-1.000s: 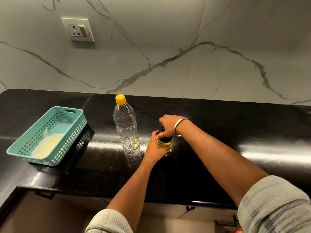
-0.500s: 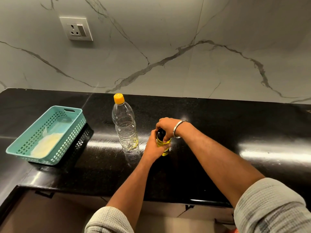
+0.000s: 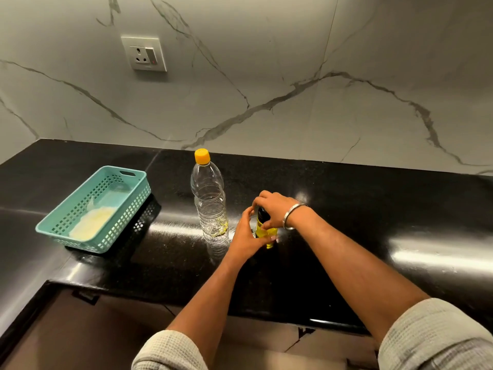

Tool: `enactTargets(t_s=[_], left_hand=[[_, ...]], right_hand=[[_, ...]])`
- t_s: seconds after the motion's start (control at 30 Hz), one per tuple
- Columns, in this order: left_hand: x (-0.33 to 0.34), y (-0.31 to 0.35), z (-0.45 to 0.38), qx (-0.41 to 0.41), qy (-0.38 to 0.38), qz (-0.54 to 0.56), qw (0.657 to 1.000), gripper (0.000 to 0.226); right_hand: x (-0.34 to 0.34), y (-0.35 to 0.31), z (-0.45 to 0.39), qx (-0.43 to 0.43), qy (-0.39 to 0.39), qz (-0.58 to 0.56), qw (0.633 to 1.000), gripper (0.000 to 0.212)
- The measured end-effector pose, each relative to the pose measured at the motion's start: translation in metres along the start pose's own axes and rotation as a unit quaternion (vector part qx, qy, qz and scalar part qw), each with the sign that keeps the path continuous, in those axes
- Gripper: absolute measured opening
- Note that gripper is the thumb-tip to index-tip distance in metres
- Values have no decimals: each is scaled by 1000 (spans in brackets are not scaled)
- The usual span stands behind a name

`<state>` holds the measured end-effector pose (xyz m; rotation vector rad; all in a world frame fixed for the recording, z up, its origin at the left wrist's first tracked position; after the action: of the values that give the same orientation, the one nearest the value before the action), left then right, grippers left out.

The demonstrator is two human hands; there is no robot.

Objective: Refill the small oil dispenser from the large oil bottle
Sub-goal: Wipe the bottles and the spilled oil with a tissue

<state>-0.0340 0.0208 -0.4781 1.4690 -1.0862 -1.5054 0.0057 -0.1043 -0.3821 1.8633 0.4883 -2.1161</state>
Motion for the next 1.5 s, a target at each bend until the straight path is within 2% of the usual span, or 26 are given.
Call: enactTargets(t_s=[0.07, 0.2, 0.4, 0.6, 0.73, 0.93, 1.1, 1.3, 1.5], left_hand=[[-5, -4, 1, 6, 22, -30, 999, 82], [-14, -7, 7, 68, 82, -99, 989, 43], [-38, -13, 23, 118, 185, -161, 962, 10], [-81, -33, 46, 87, 262, -213, 937, 11], [-121, -42, 58, 68, 308, -244, 917, 8], [-192, -51, 82, 32, 395, -240, 886, 35], [-259, -59, 95, 2, 457, -237, 857, 17], [-332, -71, 98, -12, 476, -285, 832, 19], [-377, -80, 81, -29, 458, -313, 832, 21]], right_hand=[[-3, -5, 1, -19, 55, 17, 998, 56], [-5, -19, 0, -103, 161, 6, 981, 37], [4, -54, 6, -193, 191, -60, 961, 21], [22, -97, -2, -256, 165, -107, 946, 15], [28, -136, -14, -282, 161, -132, 937, 20], [19, -205, -45, -300, 175, -188, 919, 20], [8, -262, -92, -298, 186, -186, 918, 19], [-4, -318, -159, -254, 177, -180, 934, 25], [11, -342, -221, -198, 64, -117, 971, 36]])
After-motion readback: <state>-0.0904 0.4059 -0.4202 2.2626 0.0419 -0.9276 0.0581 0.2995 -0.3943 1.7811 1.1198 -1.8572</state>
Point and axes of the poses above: each hand's wrist, its own z-axis away from the middle knuckle, its own x-axis out of the palm, y = z × x, the point moved 1 cm from there along -z, towards the middle knuckle, and after that the axes turned 8 degrees about y, right-handed, at the moved point
